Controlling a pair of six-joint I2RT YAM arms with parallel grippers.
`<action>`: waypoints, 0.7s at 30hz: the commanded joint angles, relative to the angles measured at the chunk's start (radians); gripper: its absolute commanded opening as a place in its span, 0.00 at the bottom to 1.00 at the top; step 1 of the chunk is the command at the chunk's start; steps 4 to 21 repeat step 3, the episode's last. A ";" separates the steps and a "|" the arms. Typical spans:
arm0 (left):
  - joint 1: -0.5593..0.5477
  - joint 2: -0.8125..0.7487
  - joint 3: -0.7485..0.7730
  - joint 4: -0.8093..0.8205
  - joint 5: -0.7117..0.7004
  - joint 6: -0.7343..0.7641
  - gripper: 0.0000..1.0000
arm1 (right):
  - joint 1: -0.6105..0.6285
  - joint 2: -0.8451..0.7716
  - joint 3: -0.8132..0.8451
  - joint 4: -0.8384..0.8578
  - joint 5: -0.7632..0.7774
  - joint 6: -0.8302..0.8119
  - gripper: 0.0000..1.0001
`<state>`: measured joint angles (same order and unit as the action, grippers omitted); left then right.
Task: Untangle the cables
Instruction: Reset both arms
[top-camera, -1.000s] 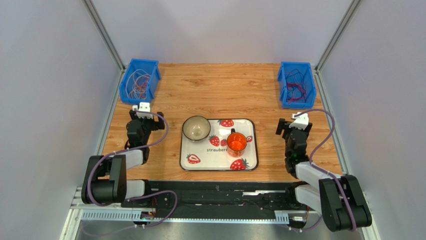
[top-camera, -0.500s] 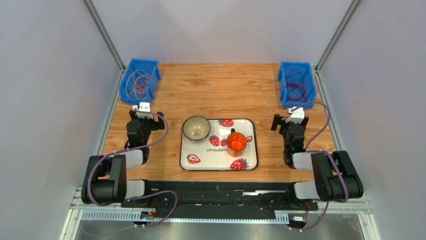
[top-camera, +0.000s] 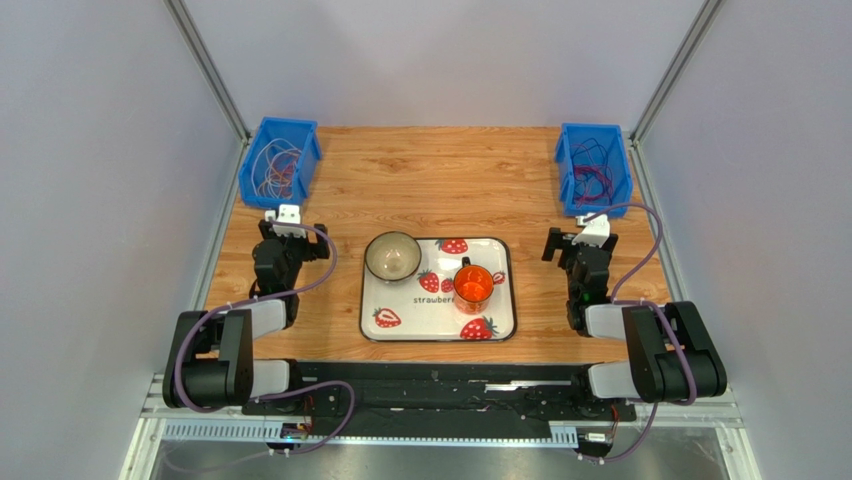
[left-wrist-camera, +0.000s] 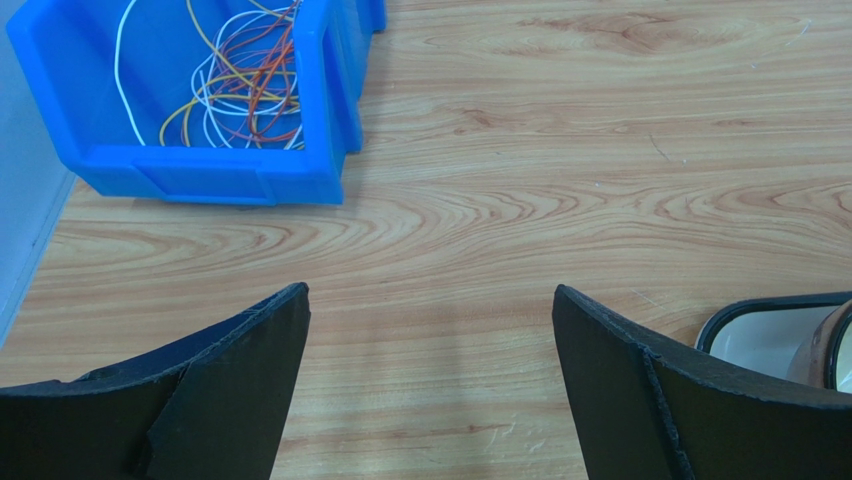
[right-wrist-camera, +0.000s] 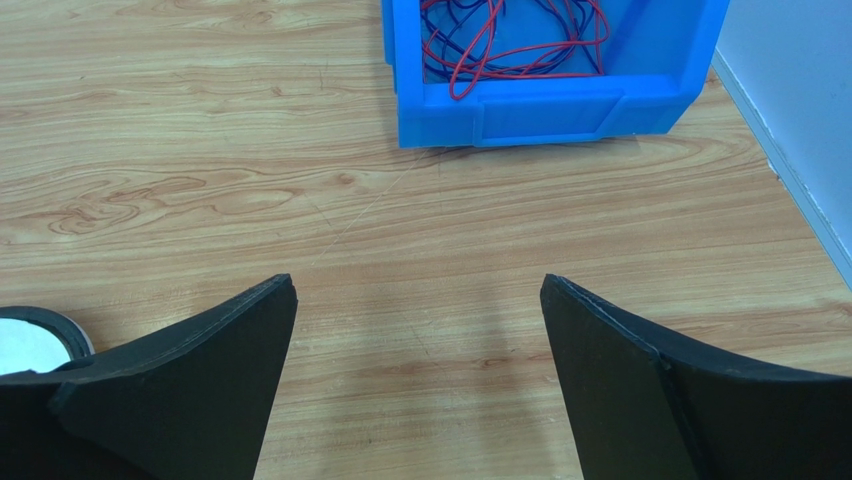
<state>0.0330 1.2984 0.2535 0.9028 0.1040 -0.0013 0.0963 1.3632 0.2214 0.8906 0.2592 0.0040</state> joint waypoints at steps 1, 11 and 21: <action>-0.002 -0.004 0.026 0.051 0.017 0.011 0.99 | -0.006 -0.016 0.024 0.027 0.012 0.016 1.00; -0.004 -0.004 0.026 0.051 0.016 0.011 0.99 | -0.004 -0.016 0.022 0.028 0.012 0.016 1.00; -0.004 -0.004 0.026 0.051 0.016 0.011 0.99 | -0.004 -0.016 0.022 0.028 0.012 0.016 1.00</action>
